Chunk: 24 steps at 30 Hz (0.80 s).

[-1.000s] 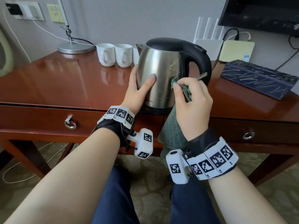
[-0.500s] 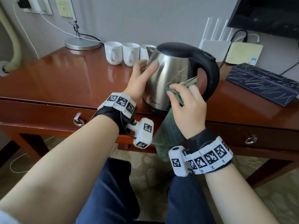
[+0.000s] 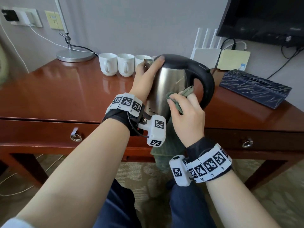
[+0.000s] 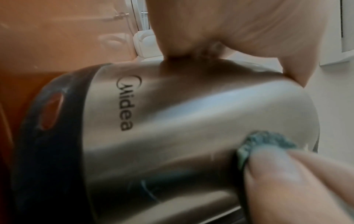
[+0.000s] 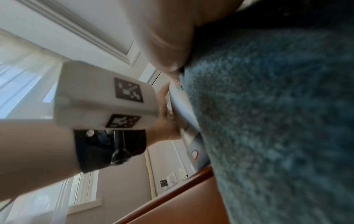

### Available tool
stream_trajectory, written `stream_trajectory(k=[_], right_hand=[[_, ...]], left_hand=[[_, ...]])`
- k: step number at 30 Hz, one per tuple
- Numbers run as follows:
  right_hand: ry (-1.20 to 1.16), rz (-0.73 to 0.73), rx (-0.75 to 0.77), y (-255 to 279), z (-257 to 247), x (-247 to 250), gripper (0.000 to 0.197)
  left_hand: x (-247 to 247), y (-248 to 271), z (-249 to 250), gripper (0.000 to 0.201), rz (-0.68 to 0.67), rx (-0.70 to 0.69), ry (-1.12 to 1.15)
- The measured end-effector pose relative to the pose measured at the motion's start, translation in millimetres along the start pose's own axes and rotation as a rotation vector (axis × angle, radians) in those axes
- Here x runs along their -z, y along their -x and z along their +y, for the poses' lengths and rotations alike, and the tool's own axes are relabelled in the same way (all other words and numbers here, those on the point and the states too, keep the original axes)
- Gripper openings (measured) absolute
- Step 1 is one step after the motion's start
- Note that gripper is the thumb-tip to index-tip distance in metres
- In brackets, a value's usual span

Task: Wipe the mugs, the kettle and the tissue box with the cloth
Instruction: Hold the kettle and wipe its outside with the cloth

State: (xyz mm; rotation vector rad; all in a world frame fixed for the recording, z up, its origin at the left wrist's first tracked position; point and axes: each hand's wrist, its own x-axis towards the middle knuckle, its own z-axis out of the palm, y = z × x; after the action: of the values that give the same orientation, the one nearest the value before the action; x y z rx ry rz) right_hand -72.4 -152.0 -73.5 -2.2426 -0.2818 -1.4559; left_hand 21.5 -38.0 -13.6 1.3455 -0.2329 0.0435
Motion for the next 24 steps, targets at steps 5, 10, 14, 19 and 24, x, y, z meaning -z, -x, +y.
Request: stream_trajectory(k=[5,10,14,19,24], right_hand=[[-0.016,0.035,-0.007,-29,-2,4,0.013],[-0.014,0.001,-0.003,-18,1,6,0.013],[-0.001,-0.094,0.086,-9,-2,4,0.017],[-0.007,-0.015,-0.025,-24,5,12,0.012],[-0.099,0.076,-0.247,-22,20,15,0.012]], left_hand=[[0,0,-1,0.119,-0.001,0.014,-0.002],[1,1,-1,0.114,0.011,0.041,-0.013],[-3,7,15,0.090,-0.001,0.079,-0.030],[-13,9,21,0.086,0.004,0.081,-0.119],[-15,6,18,0.097,0.030,0.096,-0.154]])
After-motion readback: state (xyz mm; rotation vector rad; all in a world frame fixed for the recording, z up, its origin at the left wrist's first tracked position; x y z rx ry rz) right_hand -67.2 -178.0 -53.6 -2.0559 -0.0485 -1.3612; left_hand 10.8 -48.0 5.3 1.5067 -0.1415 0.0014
